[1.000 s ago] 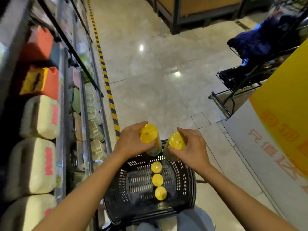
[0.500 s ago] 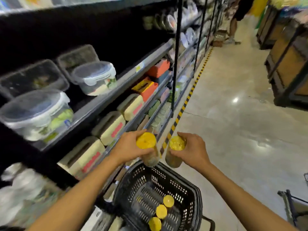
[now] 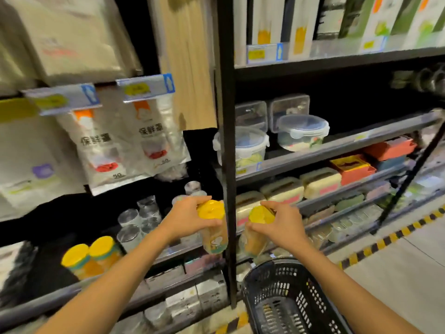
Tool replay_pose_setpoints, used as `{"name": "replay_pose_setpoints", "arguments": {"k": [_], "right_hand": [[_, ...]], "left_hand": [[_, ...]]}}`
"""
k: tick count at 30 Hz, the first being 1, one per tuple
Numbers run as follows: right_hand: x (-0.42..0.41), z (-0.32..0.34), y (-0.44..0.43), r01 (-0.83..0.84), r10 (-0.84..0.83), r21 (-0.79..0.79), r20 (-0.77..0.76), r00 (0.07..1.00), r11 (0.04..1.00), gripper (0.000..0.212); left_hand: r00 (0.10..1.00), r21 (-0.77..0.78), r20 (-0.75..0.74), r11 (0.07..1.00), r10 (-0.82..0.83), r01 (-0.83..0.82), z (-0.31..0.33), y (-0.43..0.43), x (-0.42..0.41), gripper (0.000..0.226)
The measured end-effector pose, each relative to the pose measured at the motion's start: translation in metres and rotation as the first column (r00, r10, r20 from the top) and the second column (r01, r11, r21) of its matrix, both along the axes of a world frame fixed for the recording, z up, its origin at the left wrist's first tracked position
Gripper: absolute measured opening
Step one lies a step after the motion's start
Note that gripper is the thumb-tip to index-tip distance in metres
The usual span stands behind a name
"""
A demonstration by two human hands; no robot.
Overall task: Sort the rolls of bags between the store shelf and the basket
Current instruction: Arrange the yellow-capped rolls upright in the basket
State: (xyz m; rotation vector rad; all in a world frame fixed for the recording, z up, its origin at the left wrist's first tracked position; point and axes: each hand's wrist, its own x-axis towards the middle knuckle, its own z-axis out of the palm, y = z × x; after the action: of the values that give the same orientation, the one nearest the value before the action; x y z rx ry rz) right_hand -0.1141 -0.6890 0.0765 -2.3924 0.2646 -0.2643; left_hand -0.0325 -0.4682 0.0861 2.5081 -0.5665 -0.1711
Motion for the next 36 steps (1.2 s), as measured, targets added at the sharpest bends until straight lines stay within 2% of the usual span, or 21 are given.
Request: {"name": "replay_pose_setpoints", "arguments": {"k": [2,6,10,17,28,33,36], "right_hand": [[0.010,0.003,0.033,-0.065,0.065,-0.005,0.005,0.998,0.998,0.069],[0.026,0.009,0.101,-0.138,0.138,-0.011,0.023,0.990,0.990,0.069],[0.042,0.012,0.173,-0.205,0.206,-0.050,0.022,0.978,0.978,0.061],[0.072,0.017,0.288,-0.292,0.300,-0.119,0.051,0.953,0.949,0.072],[0.135,0.013,0.377,-0.375,0.380,-0.082,0.049,0.924,0.923,0.069],[0.166,-0.016,0.397,-0.412,0.417,-0.070,0.087,0.905,0.909,0.051],[0.186,-0.037,0.407,-0.424,0.427,-0.059,0.058,0.902,0.904,0.054]], "left_hand": [[0.999,-0.041,0.016,0.998,0.044,-0.044,0.004,0.037,-0.004,0.094],[0.991,-0.077,0.013,0.989,0.130,-0.129,0.009,0.111,-0.014,0.076],[0.969,-0.066,0.049,0.969,0.241,-0.238,0.012,0.190,-0.019,0.079],[0.886,-0.097,0.148,0.898,0.440,-0.429,0.015,0.299,-0.013,0.079],[0.834,-0.200,0.126,0.838,0.537,-0.508,-0.005,0.354,0.030,0.078],[0.850,-0.181,0.105,0.850,0.516,-0.494,-0.040,0.364,0.058,0.084],[0.858,-0.144,0.102,0.861,0.504,-0.489,-0.061,0.368,0.073,0.082]]}}
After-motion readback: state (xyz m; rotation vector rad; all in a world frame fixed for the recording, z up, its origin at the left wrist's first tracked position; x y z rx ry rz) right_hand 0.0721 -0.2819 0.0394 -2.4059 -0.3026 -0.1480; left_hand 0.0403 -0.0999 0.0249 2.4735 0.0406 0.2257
